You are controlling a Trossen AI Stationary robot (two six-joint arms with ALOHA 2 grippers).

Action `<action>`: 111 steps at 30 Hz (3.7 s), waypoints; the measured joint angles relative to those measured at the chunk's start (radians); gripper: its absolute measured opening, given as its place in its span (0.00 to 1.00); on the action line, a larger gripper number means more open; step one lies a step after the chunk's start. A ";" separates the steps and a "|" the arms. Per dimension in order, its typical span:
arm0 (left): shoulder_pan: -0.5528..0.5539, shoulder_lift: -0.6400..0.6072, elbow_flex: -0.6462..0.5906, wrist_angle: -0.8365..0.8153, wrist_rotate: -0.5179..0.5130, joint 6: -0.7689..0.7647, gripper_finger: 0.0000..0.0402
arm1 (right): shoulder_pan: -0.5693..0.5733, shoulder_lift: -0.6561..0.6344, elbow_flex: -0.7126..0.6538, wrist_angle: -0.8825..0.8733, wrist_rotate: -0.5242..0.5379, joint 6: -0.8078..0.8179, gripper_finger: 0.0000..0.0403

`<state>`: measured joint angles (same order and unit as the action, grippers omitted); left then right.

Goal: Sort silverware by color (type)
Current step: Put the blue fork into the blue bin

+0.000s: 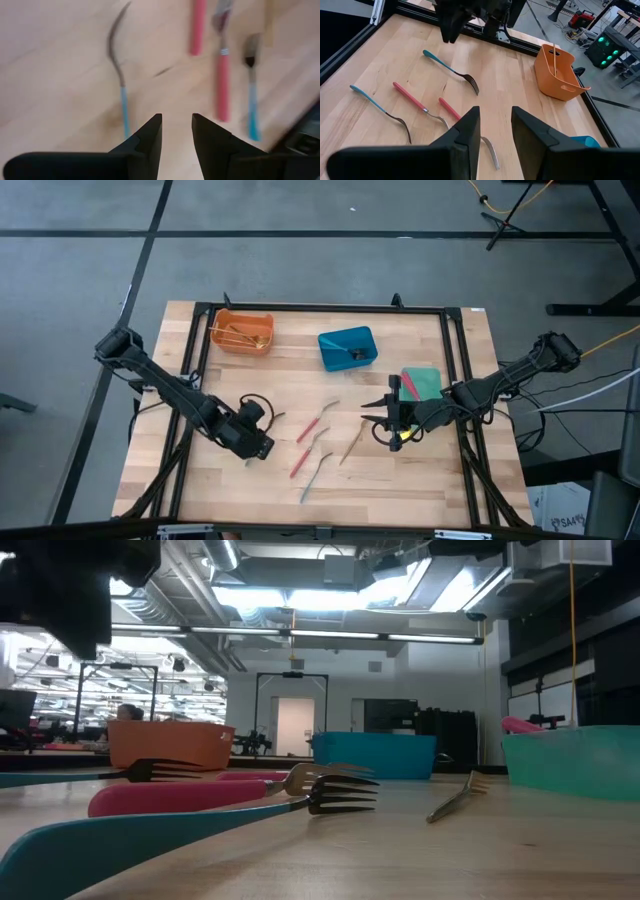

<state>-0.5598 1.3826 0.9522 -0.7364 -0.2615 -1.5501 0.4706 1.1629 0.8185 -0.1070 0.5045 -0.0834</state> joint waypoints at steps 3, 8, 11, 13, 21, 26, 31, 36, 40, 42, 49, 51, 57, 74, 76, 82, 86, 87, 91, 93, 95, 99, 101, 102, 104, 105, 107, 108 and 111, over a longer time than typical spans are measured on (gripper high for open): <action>0.000 0.048 0.002 -0.019 0.002 0.000 0.25 | 0.000 0.000 0.000 0.000 0.000 0.000 0.25; 0.000 0.121 0.002 -0.019 0.054 0.000 0.25 | 0.000 0.000 0.000 0.000 0.000 0.000 0.25; 0.000 0.160 0.002 -0.022 0.080 0.013 0.25 | 0.000 0.000 0.000 0.000 0.000 0.000 0.25; 0.000 0.184 0.002 -0.024 0.092 0.016 0.25 | 0.000 0.000 0.000 0.000 0.000 0.000 0.25; 0.000 0.247 0.002 -0.027 0.095 0.016 0.25 | 0.000 0.000 0.000 0.000 0.000 0.000 0.25; 0.000 0.270 0.002 -0.026 0.095 0.016 0.25 | 0.000 0.000 0.000 0.000 0.000 0.000 0.25; 0.000 0.287 0.002 -0.026 0.092 0.016 0.25 | 0.000 0.000 0.000 0.000 0.000 0.000 0.25; 0.000 0.317 0.001 -0.026 0.091 0.016 0.25 | 0.000 0.000 0.000 0.000 0.000 0.000 0.25; 0.000 0.341 0.001 -0.023 0.089 0.016 0.25 | 0.000 0.000 0.000 0.000 0.000 0.000 0.25; 0.000 0.347 0.001 -0.023 0.087 0.016 0.25 | 0.000 0.000 0.000 0.000 0.000 0.000 0.25; 0.000 0.350 0.001 -0.020 0.073 0.011 0.25 | 0.000 0.000 0.000 0.000 0.000 0.000 0.25; 0.000 0.350 0.001 -0.019 0.072 0.010 0.25 | 0.000 0.000 0.000 0.000 0.000 0.000 0.25; 0.000 0.350 0.001 -0.018 0.069 0.009 0.23 | 0.000 0.000 0.000 0.000 0.000 0.000 0.25; 0.000 0.351 0.001 0.033 -0.014 0.019 0.02 | 0.000 0.000 0.000 0.000 0.000 0.000 0.25; 0.004 0.351 0.001 0.045 -0.017 0.055 0.01 | 0.000 0.000 0.000 0.000 0.000 0.000 0.25; 0.016 0.351 0.001 0.062 -0.016 0.110 0.01 | 0.000 0.000 0.000 0.000 0.000 0.000 0.25; 0.030 0.351 0.001 0.064 -0.016 0.146 0.01 | 0.000 0.000 0.000 0.000 0.001 0.000 0.25; 0.034 0.351 0.001 0.068 -0.016 0.155 0.01 | 0.000 0.000 0.000 0.000 0.001 0.000 0.25; 0.055 0.351 0.022 0.073 -0.007 0.225 0.00 | 0.000 0.000 0.000 0.003 0.002 0.000 0.25; 0.068 0.351 0.047 0.074 -0.007 0.271 0.00 | 0.000 0.000 0.000 0.005 0.002 0.000 0.25; 0.083 0.351 0.075 0.073 -0.007 0.319 0.00 | 0.000 0.000 0.000 0.006 0.002 0.000 0.25; 0.116 0.351 0.134 0.073 -0.003 0.406 0.00 | 0.000 0.000 0.000 0.009 0.000 0.000 0.25; 0.136 0.351 0.165 0.074 0.011 0.456 0.00 | 0.000 0.000 0.000 0.018 0.000 0.000 0.25; 0.149 0.351 0.180 0.073 0.023 0.480 0.00 | 0.000 0.000 0.000 0.031 0.000 0.000 0.25; 0.175 0.351 0.211 0.073 0.055 0.530 0.00 | 0.000 0.000 0.000 0.068 0.000 -0.001 0.25; 0.187 0.351 0.226 0.074 0.070 0.558 0.00 | 0.000 0.000 0.000 0.087 0.000 -0.002 0.25; 0.216 0.351 0.257 0.074 0.104 0.610 0.00 | 0.000 0.000 0.000 0.123 0.000 -0.003 0.25; 0.231 0.351 0.273 0.074 0.119 0.638 0.00 | 0.000 0.000 0.000 0.136 0.000 -0.004 0.25; 0.279 0.351 0.324 0.075 0.135 0.728 0.00 | 0.000 0.000 0.000 0.151 0.000 -0.021 0.25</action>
<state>-0.2805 1.7332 1.2767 -0.6612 -0.1267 -0.8220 0.4706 1.1629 0.8185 0.0437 0.5041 -0.1039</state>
